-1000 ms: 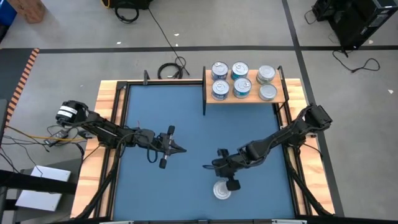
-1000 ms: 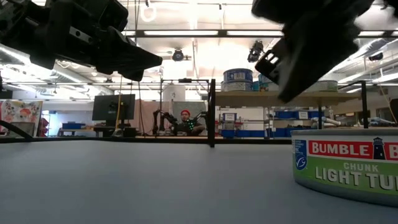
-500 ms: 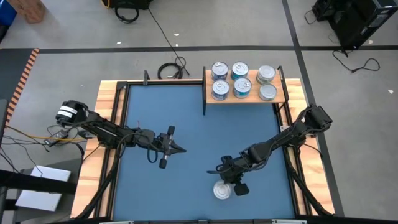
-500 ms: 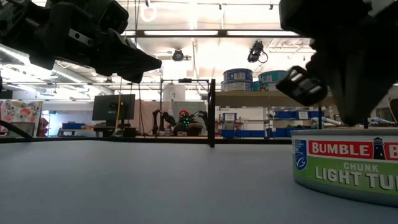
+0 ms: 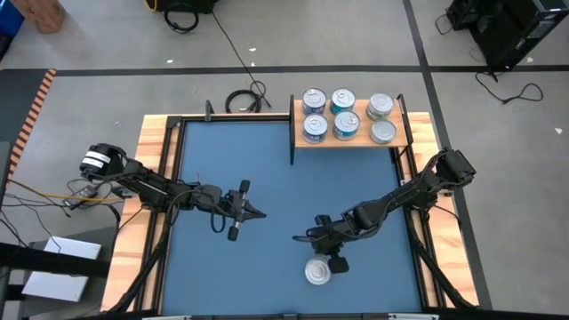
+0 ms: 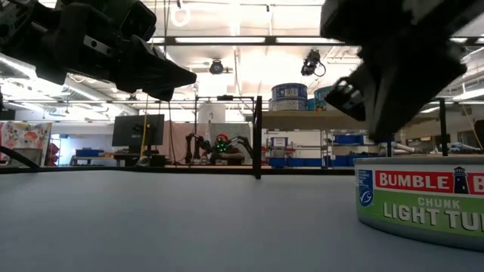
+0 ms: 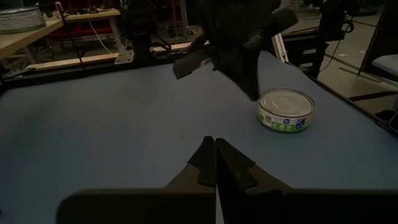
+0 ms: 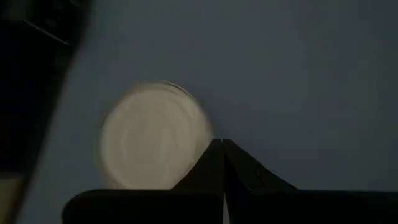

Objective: Stack canned seafood by type on shelf
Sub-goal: Stack the green tuna can on top of the green tuna can on the shelf

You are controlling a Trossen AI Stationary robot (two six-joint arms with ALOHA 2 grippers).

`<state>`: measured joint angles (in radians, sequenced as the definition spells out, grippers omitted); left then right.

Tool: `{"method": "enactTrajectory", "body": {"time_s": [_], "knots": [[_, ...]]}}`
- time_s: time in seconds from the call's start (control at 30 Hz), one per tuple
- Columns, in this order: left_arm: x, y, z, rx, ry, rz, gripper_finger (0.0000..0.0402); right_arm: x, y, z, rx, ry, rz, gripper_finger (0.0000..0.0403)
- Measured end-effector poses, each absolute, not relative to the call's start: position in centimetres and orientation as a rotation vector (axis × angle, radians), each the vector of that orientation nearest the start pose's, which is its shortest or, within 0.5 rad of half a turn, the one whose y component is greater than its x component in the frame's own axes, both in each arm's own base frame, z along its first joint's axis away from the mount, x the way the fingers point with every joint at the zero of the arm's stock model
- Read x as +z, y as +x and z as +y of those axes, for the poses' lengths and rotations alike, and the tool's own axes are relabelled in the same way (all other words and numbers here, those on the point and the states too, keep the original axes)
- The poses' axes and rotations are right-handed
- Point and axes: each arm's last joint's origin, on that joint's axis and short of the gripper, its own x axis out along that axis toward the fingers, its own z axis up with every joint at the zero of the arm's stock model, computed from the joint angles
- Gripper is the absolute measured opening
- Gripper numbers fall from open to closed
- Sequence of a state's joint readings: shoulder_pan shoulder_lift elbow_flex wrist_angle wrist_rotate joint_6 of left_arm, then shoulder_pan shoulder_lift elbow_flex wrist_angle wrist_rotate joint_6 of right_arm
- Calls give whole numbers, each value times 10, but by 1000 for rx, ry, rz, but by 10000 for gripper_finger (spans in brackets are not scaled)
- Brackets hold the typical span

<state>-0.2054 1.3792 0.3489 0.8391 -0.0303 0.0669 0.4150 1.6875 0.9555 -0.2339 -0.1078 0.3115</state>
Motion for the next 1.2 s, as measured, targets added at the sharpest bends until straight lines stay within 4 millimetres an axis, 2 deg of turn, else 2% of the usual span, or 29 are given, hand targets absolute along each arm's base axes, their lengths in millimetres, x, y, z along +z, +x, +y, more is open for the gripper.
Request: {"method": "enactTrajectory", "body": {"time_s": [0.23,0.43,0.63,1.07,1.2], "knots": [[165,237,-49,-181,89,185,1,176,303,149,525,193,979,8],[165,237,-48,-181,89,185,1,153,303,158,551,170,1038,4],[165,237,-48,-180,89,185,1,147,306,153,464,175,1066,6],[165,237,-48,-180,89,185,1,149,317,120,72,39,976,8],[165,237,-48,-179,73,187,1,149,320,109,16,36,975,9]]}}
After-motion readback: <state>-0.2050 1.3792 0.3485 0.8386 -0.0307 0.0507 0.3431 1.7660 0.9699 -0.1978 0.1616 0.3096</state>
